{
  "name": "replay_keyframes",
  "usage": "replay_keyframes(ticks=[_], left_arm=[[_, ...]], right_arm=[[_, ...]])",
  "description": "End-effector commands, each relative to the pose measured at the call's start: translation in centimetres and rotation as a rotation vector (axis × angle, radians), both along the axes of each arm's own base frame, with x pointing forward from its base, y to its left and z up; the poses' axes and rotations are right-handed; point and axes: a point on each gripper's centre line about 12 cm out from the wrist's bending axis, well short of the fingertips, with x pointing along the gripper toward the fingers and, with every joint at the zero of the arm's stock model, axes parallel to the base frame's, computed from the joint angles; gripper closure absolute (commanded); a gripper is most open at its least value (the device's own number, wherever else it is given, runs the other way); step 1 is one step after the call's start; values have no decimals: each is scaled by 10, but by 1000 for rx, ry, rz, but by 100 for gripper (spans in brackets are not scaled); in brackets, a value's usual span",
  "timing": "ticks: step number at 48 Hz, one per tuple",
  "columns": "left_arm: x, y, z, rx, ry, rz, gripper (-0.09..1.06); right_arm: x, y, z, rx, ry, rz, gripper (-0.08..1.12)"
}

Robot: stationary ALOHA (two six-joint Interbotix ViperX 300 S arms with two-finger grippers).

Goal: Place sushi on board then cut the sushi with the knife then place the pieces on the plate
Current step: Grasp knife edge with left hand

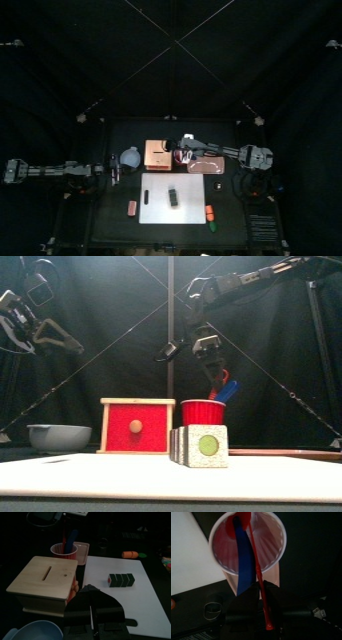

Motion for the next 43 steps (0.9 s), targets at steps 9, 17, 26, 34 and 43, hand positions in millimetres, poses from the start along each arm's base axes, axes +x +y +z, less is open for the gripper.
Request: replay_keyframes(ticks=[9, 17, 26, 34, 43], left_arm=[[2, 1, 4, 1, -12, 4, 92], [2, 1, 5, -1, -14, 4, 92], [3, 1, 6, 0, -17, 4, 92], [3, 1, 8, 1, -22, 4, 92], [4, 1, 9, 5, -24, 3, 92]], right_arm=[[5, -3, 34, -12, -84, -17, 62], [5, -1, 45, -2, -97, -24, 62], [-3, 1, 62, -12, -125, -29, 62], [-11, 4, 80, -26, -162, -29, 62], [-23, 9, 102, -38, -209, -34, 62]])
